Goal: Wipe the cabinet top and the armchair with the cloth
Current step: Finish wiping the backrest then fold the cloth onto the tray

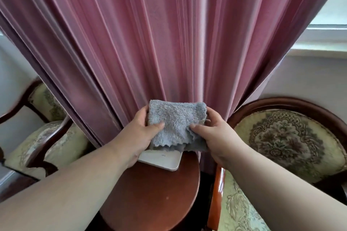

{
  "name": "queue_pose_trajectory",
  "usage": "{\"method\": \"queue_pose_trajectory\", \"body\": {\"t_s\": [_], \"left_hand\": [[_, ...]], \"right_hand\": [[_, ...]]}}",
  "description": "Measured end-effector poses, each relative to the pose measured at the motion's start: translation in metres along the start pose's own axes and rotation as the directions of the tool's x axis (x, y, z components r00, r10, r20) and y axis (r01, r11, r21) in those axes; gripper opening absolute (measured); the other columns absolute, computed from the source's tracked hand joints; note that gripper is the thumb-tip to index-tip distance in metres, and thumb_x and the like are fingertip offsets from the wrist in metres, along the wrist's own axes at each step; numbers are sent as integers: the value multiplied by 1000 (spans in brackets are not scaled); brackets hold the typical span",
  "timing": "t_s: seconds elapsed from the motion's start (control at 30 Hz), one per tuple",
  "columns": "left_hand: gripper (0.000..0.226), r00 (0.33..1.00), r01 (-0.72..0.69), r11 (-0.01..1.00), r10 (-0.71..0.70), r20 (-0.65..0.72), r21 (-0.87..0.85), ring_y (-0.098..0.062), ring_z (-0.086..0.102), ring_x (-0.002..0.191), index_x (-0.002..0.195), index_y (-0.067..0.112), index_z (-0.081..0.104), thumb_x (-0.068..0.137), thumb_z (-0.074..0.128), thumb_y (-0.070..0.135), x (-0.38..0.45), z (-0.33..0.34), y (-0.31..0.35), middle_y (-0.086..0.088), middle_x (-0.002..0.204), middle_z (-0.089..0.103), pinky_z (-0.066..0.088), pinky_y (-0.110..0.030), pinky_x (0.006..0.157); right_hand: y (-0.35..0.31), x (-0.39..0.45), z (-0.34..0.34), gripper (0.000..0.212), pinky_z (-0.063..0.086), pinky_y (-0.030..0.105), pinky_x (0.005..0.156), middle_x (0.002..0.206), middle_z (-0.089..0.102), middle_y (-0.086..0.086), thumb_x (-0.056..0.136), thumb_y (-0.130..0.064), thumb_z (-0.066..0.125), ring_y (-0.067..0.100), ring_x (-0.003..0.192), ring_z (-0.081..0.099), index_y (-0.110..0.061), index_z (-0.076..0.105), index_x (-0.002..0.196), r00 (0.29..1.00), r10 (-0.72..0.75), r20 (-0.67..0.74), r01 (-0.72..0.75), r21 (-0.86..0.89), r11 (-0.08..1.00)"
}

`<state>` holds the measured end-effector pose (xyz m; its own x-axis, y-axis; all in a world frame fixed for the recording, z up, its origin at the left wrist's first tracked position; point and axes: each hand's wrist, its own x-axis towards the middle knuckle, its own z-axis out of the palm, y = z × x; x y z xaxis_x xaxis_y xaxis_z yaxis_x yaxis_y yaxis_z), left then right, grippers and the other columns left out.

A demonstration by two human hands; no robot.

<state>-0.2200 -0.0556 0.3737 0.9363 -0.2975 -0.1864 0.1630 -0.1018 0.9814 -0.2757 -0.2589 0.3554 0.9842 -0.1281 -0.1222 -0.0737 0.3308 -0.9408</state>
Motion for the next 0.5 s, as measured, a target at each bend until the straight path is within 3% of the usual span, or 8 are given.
{"method": "queue_pose_trajectory", "body": {"t_s": [0.07, 0.13, 0.23, 0.3, 0.33, 0.43, 0.5], "left_hand": [[81, 997, 69, 984, -61, -54, 166, -19, 70, 99, 139, 43, 38, 66, 69, 25, 28, -5, -26, -2, 117, 67, 59, -42, 80], [87, 989, 148, 932, -142, -43, 332, -4, 67, 87, 140, 52, 29, 63, 61, 27, 54, -8, -57, 9, 110, 61, 57, -24, 72], [89, 954, 227, 795, -297, 35, 563, 7, 61, 56, 141, 59, 17, 70, 58, 27, 85, -14, -120, 23, 85, 57, 43, -9, 44], [86, 926, 269, 764, -372, 60, 586, 15, 58, 54, 147, 51, 15, 76, 58, 25, 107, -18, -170, 22, 88, 59, 37, -6, 40], [86, 918, 283, 759, -392, 65, 587, 15, 58, 55, 149, 47, 15, 78, 58, 24, 120, -19, -192, 21, 92, 60, 36, -6, 40], [89, 921, 291, 749, -389, 39, 595, 3, 64, 59, 149, 47, 11, 79, 59, 21, 168, -27, -249, 17, 109, 61, 39, -9, 43], [95, 932, 271, 738, -362, 24, 618, -3, 65, 67, 147, 52, 5, 80, 62, 16, 204, -33, -280, 12, 120, 56, 43, -12, 50]], "right_hand": [[26, 29, -5, 51, 58, 59, 74, 108, 73, 8, 84, 4, 66, 32, 95, 72, -37, 63, 114, 998, 61, -33, -63, -41, 997], [60, 56, -12, 56, 59, 56, 73, 107, 72, 5, 81, 0, 66, 31, 92, 72, -48, 61, 111, 989, 116, -97, -130, -154, 979], [123, 82, -26, 73, 60, 31, 72, 104, 71, -10, 77, -16, 64, 14, 87, 70, -50, 39, 137, 955, 208, -209, -287, -492, 822], [168, 98, -36, 77, 49, 8, 60, 100, 69, -17, 79, -18, 61, 2, 82, 65, -48, 30, 143, 927, 278, -251, -374, -579, 725], [189, 107, -40, 78, 43, 3, 53, 98, 68, -17, 80, -17, 60, -2, 79, 62, -47, 29, 144, 916, 295, -272, -402, -596, 696], [245, 142, -46, 83, 43, 9, 50, 96, 67, -8, 80, -14, 58, 5, 72, 62, -45, 22, 148, 895, 315, -315, -446, -639, 627], [277, 170, -47, 87, 48, 20, 65, 107, 67, 3, 80, -14, 57, 15, 80, 64, -43, 14, 150, 873, 324, -364, -487, -641, 593]]}}
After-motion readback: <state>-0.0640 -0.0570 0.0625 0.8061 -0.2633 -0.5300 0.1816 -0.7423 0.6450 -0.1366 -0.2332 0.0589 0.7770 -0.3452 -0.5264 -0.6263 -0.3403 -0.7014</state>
